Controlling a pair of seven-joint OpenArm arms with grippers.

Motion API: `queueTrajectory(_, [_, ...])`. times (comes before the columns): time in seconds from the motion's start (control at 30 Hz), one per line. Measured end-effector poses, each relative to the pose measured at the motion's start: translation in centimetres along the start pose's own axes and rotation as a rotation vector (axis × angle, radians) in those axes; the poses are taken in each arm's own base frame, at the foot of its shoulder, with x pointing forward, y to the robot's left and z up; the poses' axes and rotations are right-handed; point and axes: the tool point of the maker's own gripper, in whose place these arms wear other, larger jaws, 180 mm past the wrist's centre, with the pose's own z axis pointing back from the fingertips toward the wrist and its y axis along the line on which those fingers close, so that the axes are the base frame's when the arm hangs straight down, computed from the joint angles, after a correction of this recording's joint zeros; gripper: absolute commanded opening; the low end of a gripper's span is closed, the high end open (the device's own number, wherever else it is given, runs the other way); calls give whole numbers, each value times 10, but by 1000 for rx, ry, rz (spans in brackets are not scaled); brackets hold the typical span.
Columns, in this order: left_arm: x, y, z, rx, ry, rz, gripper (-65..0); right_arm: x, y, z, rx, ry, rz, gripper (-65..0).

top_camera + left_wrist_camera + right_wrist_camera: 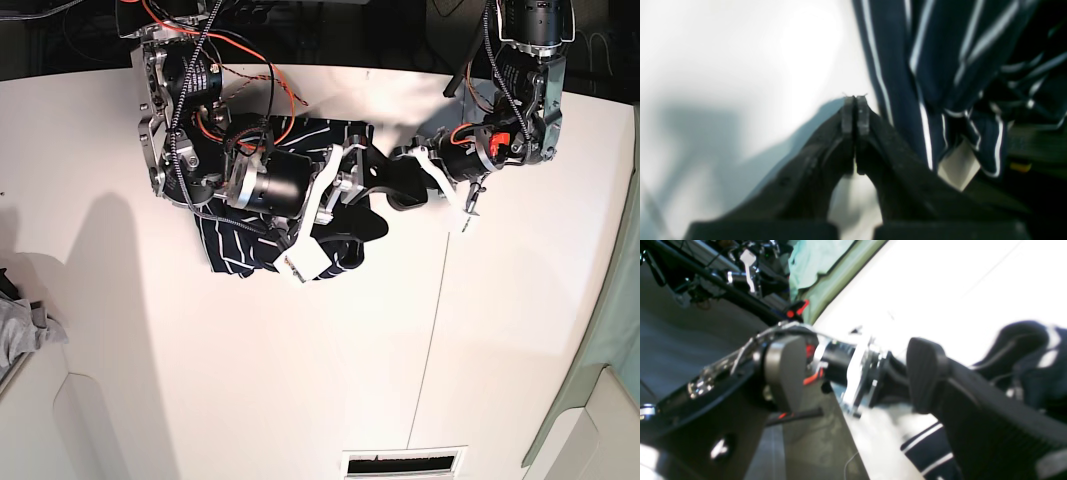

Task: Layout the t-shirt on the table in an organized manner, then fold the t-shirt properly

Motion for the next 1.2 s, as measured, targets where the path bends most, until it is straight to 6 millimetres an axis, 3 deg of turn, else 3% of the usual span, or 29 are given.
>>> queueTrajectory(0.13, [5,8,9,6,-15,18,-650,10,-9,7,-65,-1,65,-234])
queueTrajectory(0.2, [2,12,12,13,6,15,-650,24,-25,18,-143,-40,100,-360])
queueTrajectory(0.3, [3,14,15,13,10,18,-650,35,-57,40,-271,-65,113,-650])
queueTrajectory(0.53, [4,21,21,29,15,8,-650,41,-113,93,-461,-101,73,-650])
queueTrajectory(0.7, [5,19,20,20,7,16,-650,-2,-128,98,-463,-9,-11,-650])
queueTrajectory(0.8, [5,19,20,21,6,15,-650,-34,-122,84,-400,69,-61,-650])
queueTrajectory(0.9, [6,19,20,20,5,15,-650,-55,-95,60,-282,145,-81,-650])
queueTrajectory(1.07, [7,19,20,19,3,15,-650,-68,-40,28,-104,186,-49,-650])
queueTrajectory(1.2, [8,20,21,23,-5,20,-650,-64,-19,17,-59,203,20,-650])
